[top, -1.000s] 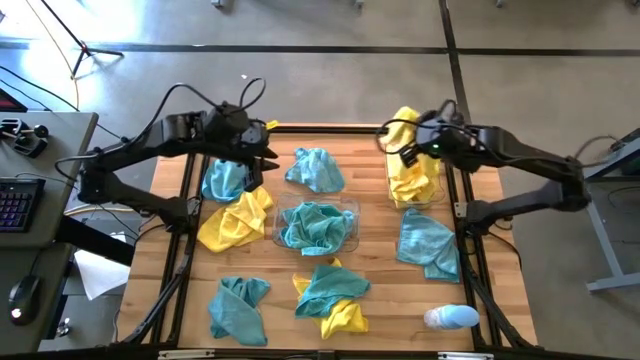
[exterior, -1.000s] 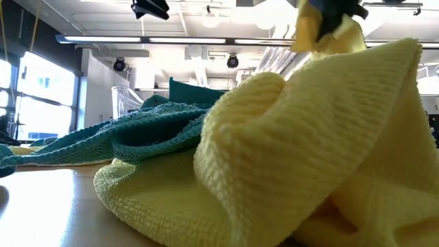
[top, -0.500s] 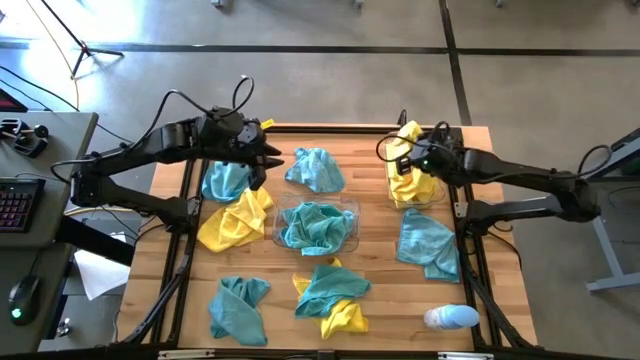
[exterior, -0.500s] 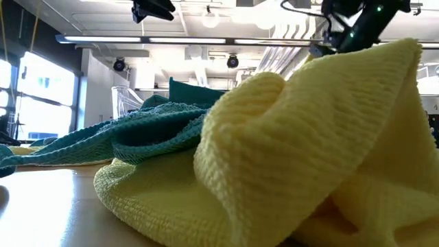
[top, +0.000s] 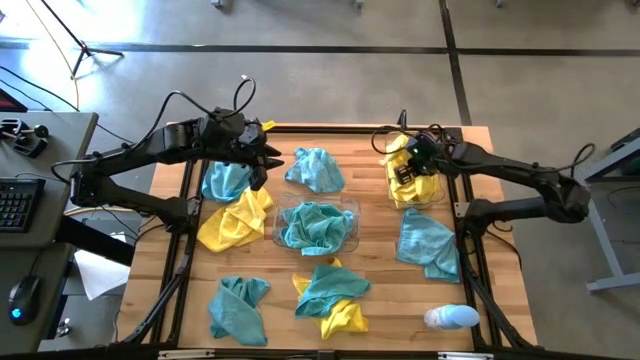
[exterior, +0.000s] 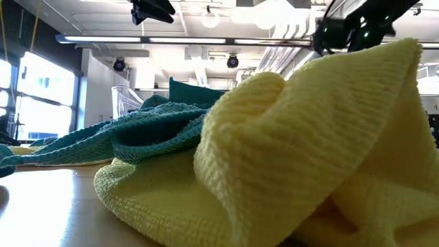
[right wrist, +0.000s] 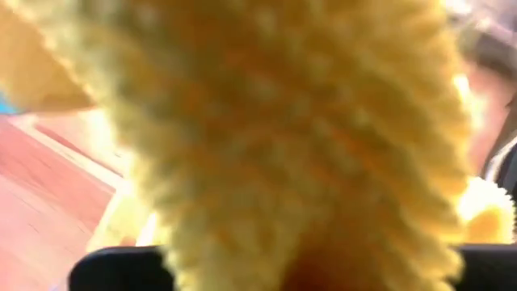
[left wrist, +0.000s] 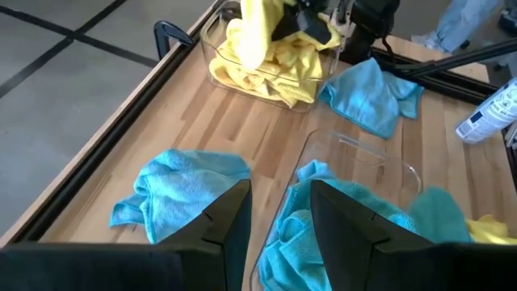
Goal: Sort microfiber towel by color & place in baskets
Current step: Put the yellow towel into the top transparent bin
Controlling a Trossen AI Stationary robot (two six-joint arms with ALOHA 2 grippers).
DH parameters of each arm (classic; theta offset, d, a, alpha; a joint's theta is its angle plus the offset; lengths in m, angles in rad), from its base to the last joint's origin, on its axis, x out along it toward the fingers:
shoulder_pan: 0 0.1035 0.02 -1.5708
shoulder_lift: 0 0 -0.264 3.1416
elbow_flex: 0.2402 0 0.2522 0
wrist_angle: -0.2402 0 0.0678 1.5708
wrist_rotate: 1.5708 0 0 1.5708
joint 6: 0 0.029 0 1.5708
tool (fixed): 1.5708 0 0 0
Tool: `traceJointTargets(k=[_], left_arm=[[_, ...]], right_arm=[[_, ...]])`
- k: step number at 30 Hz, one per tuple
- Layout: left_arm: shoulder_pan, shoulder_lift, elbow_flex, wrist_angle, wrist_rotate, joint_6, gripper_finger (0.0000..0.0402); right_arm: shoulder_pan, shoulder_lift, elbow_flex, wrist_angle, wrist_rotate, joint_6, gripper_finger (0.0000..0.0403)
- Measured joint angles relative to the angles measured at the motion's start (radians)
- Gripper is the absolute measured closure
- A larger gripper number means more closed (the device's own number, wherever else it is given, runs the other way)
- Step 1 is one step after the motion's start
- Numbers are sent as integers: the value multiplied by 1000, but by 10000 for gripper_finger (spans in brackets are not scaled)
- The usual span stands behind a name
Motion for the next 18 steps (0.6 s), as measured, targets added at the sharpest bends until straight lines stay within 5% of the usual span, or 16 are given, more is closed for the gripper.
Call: traceJointTargets(k=[10, 18], left_arm=[[0, 0, 0, -3, 0, -45, 286], [0, 0, 0, -3, 0, -58, 286]], right_arm=[[-72, 231, 4, -6, -93, -14, 397], [-74, 277, 10, 12, -115, -3, 335]])
